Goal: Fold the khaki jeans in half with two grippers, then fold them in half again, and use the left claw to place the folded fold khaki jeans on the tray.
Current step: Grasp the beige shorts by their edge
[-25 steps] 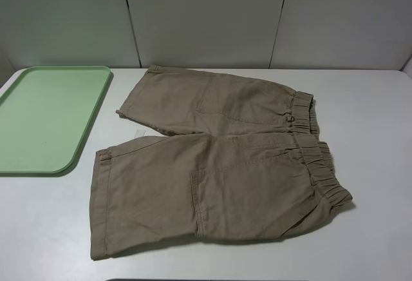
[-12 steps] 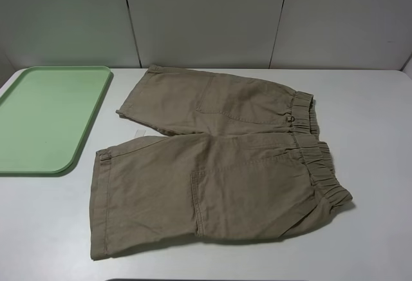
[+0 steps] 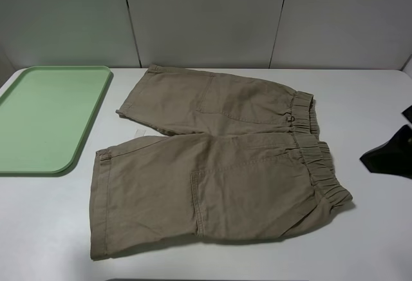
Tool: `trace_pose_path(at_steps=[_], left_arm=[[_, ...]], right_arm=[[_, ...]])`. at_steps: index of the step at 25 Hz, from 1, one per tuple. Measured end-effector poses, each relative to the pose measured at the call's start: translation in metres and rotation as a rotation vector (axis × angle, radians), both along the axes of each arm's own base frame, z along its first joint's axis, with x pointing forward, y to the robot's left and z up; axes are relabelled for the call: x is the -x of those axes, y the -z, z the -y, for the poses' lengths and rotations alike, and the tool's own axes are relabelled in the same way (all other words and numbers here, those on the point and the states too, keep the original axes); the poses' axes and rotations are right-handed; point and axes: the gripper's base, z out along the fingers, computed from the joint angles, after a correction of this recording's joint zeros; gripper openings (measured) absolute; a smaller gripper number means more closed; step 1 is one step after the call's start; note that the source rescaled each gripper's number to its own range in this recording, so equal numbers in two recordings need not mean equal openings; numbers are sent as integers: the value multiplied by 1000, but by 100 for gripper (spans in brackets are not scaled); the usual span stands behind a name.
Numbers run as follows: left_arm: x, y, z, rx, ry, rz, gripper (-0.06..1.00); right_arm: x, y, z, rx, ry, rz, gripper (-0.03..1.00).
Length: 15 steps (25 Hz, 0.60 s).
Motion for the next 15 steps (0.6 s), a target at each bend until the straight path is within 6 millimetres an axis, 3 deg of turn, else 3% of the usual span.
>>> trace_pose_path(at_steps=[5, 9, 15], left_arm=[[-22, 23, 36, -201, 285, -60, 94], [-33, 47, 70, -255, 432, -128, 93], [-47, 82, 99, -240, 543, -223, 92]], right_arm=[[-4, 24, -40, 181, -288, -61, 100], [-3, 42, -66, 274, -438, -96, 100], [-2, 86, -73, 333, -553, -130, 100]])
